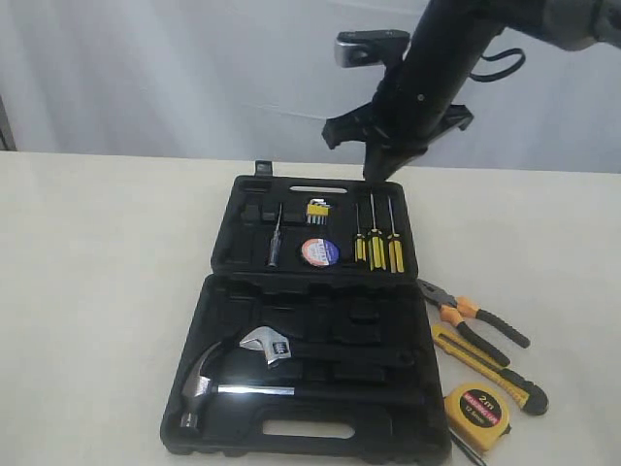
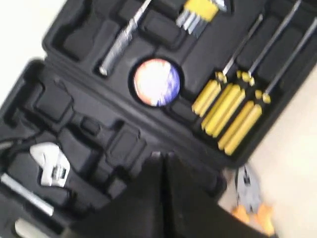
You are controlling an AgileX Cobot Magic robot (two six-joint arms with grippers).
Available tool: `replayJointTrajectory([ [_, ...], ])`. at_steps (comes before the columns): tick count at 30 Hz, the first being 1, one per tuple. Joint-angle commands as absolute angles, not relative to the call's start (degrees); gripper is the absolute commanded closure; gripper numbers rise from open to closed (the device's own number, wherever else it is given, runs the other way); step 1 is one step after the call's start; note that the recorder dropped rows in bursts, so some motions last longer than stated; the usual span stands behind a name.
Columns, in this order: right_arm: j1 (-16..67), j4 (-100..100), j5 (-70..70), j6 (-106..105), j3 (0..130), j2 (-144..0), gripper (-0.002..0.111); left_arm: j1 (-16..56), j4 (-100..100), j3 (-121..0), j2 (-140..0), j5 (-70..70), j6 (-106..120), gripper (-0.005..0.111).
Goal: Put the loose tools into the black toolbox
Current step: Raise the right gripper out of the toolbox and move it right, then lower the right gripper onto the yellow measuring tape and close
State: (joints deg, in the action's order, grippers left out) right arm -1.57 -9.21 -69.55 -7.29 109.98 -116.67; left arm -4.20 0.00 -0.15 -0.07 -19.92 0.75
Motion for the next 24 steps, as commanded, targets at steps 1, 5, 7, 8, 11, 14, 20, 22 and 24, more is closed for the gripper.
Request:
replayJointTrajectory([
  [1, -4.3, -8.9, -70.0, -8.1, 100.0, -109.4, 0.109, -3.9, 0.0, 0.0, 0.0, -19.6, 0.4, 0.107],
  [5, -6.0, -8.9, -69.0, -8.2, 90.8, -102.0, 0.109, -3.9, 0.0, 0.0, 0.0, -19.6, 0.4, 0.107],
  [7, -6.5, -8.9, -67.4, -8.2, 85.4, -97.6, 0.109, -3.9, 0.0, 0.0, 0.0, -19.6, 0.4, 0.107],
  [8, -6.5, -8.8, -67.0, -8.2, 82.8, -95.8, 0.109, -3.9, 0.0, 0.0, 0.0, -19.6, 0.4, 0.107],
  [11, -6.5, -8.5, -65.4, -8.2, 75.6, -89.8, 0.109, -3.9, 0.0, 0.0, 0.0, -19.6, 0.4, 0.107],
  [14, -6.5, -8.5, -63.9, -6.8, 68.6, -83.9, 0.109, -3.9, 0.0, 0.0, 0.0, -19.6, 0.4, 0.107],
  [20, -6.5, -8.5, -61.1, -6.4, 57.0, -76.9, 0.109, -3.9, 0.0, 0.0, 0.0, -19.6, 0.4, 0.107],
  [22, -6.5, -8.5, -58.1, -6.4, 53.7, -76.3, 0.109, -3.9, 0.0, 0.0, 0.0, -19.6, 0.4, 0.107],
  [24, -6.5, -8.5, -56.1, -7.1, 50.7, -76.3, 0.108, -3.9, 0.0, 0.0, 0.0, -19.6, 0.4, 0.107],
])
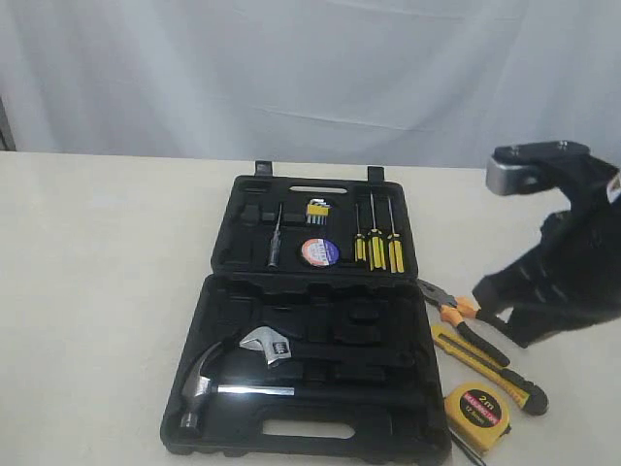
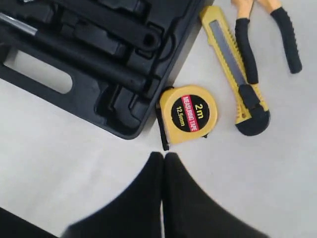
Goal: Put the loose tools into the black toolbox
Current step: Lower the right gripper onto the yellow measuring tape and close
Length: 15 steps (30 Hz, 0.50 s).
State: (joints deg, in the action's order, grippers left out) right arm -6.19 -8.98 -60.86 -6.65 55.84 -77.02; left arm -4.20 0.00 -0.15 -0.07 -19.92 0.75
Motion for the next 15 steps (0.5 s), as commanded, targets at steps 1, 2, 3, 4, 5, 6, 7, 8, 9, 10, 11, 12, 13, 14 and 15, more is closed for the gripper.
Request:
replayJointTrajectory([
  [1, -6.5, -8.5, -54.7, -7.6, 49.2, -76.3, 0.108, -3.9, 0.0, 0.0, 0.0, -19.6, 0.4, 0.107],
  [2, -6.5, -8.5, -53.3, -8.3, 47.8, -76.3, 0.108, -3.9, 0.0, 0.0, 0.0, -19.6, 0.4, 0.107],
  [3, -6.5, -8.5, -52.5, -9.0, 46.6, -76.3, 0.108, -3.9, 0.0, 0.0, 0.0, -19.6, 0.4, 0.107],
  [4, -6.5, -8.5, -51.4, -9.9, 45.6, -76.3, 0.108, -3.9, 0.0, 0.0, 0.0, -19.6, 0.4, 0.107],
  [5, -6.5, -8.5, -50.7, -10.4, 44.8, -76.3, 0.108, -3.9, 0.0, 0.0, 0.0, -19.6, 0.4, 0.107],
  [6, -6.5, -8.5, -49.9, -10.5, 44.3, -76.3, 0.108, -3.9, 0.0, 0.0, 0.0, -19.6, 0.4, 0.107],
  [7, -6.5, -8.5, -49.2, -10.8, 43.9, -76.3, 0.108, -3.9, 0.0, 0.0, 0.0, -19.6, 0.4, 0.107],
  [8, -6.5, -8.5, -48.8, -11.0, 43.9, -76.3, 0.108, -3.9, 0.0, 0.0, 0.0, -19.6, 0.4, 0.107],
  [9, -6.5, -8.5, -48.6, -11.2, 43.9, -76.3, 0.108, -3.9, 0.0, 0.0, 0.0, -19.6, 0.4, 0.107],
  [10, -6.5, -8.8, -48.3, -11.6, 43.9, -76.3, 0.108, -3.9, 0.0, 0.0, 0.0, -19.6, 0.4, 0.107],
  [11, -6.5, -8.9, -48.3, -12.0, 43.9, -76.3, 0.108, -3.9, 0.0, 0.0, 0.0, -19.6, 0.4, 0.107],
  [12, -6.5, -8.9, -48.3, -12.0, 43.9, -76.3, 0.107, -3.9, 0.0, 0.0, 0.0, -19.6, 0.4, 0.107],
  [13, -6.5, -8.9, -48.3, -12.0, 43.9, -76.3, 0.103, -3.9, 0.0, 0.0, 0.0, -19.6, 0.4, 0.107],
  [14, -6.5, -8.9, -48.3, -12.1, 43.9, -76.3, 0.098, -3.9, 0.0, 0.0, 0.0, -19.6, 0.4, 0.107],
  [15, -6.5, -8.9, -48.3, -12.4, 43.9, -76.3, 0.090, -3.9, 0.0, 0.0, 0.0, -19.6, 0.4, 0.107],
])
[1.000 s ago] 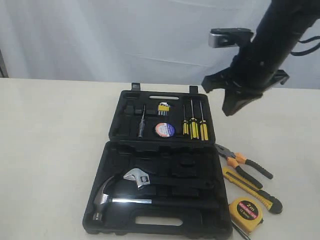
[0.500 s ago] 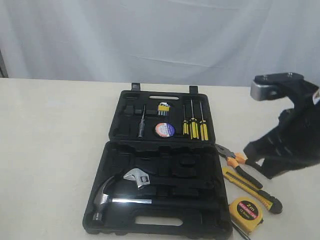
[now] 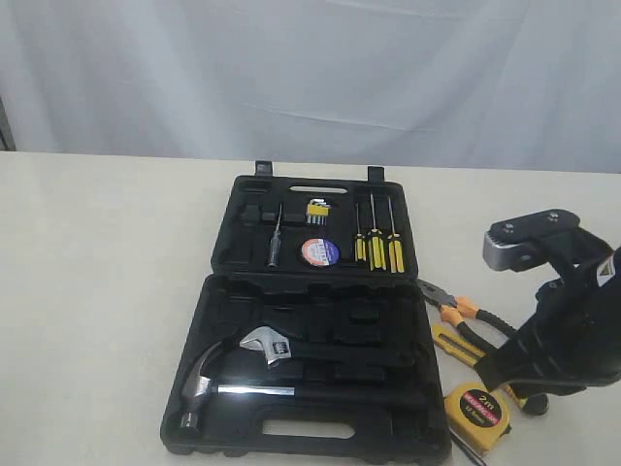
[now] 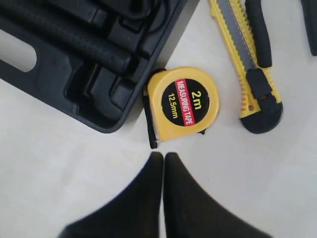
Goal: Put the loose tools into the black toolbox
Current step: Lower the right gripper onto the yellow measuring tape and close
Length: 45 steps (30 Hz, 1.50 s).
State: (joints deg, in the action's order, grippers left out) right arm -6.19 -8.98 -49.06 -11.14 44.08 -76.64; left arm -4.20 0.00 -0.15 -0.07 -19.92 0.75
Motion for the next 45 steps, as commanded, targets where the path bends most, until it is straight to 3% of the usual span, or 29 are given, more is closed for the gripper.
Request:
replayJointTrajectory([
  [1, -6.5, -8.9, -48.3, -13.0, 43.9, -76.3, 0.080, -3.9, 0.0, 0.0, 0.0, -19.6, 0.4, 0.107],
  [5, -6.5, -8.9, -48.0, -13.4, 43.9, -76.3, 0.039, -3.9, 0.0, 0.0, 0.0, -19.6, 0.4, 0.107],
  [7, -6.5, -8.9, -48.0, -14.1, 43.9, -76.3, 0.030, -3.9, 0.0, 0.0, 0.0, -19.6, 0.4, 0.107],
  [12, -6.5, -8.9, -47.8, -16.8, 43.9, -76.8, 0.038, -3.9, 0.0, 0.0, 0.0, -19.6, 0.4, 0.107],
  [45, -6.5, -8.2, -35.7, -28.8, 44.7, -99.5, 0.038, -3.9, 0.0, 0.0, 0.0, -19.6, 0.4, 0.107],
])
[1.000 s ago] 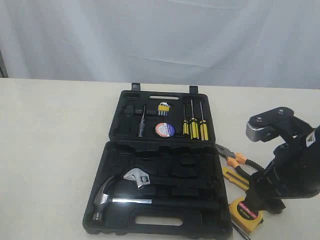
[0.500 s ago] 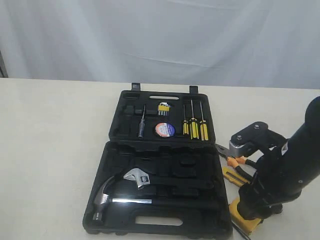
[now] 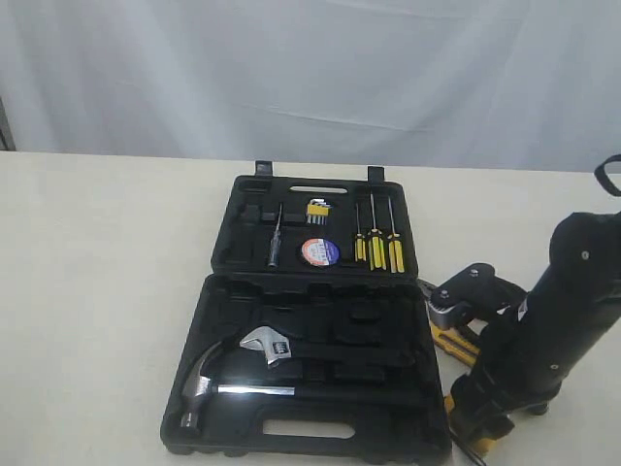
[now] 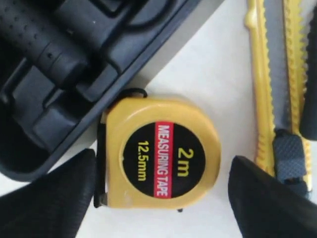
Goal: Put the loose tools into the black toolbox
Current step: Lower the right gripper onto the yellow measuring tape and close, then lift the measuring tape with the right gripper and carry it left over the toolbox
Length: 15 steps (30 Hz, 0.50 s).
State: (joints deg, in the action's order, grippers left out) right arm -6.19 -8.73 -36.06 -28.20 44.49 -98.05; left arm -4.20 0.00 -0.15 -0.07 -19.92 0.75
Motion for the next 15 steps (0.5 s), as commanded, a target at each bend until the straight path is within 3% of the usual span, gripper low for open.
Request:
replayJointTrajectory([
  [1, -6.5, -8.2, -35.0, -29.0, 44.7, -99.7, 0.038, -3.9, 0.0, 0.0, 0.0, -19.6, 0.4, 0.107],
  [15, -6.5, -8.2, -35.0, -29.9, 46.0, -103.5, 0.039, -3.9, 0.0, 0.0, 0.0, -19.6, 0.4, 0.107],
])
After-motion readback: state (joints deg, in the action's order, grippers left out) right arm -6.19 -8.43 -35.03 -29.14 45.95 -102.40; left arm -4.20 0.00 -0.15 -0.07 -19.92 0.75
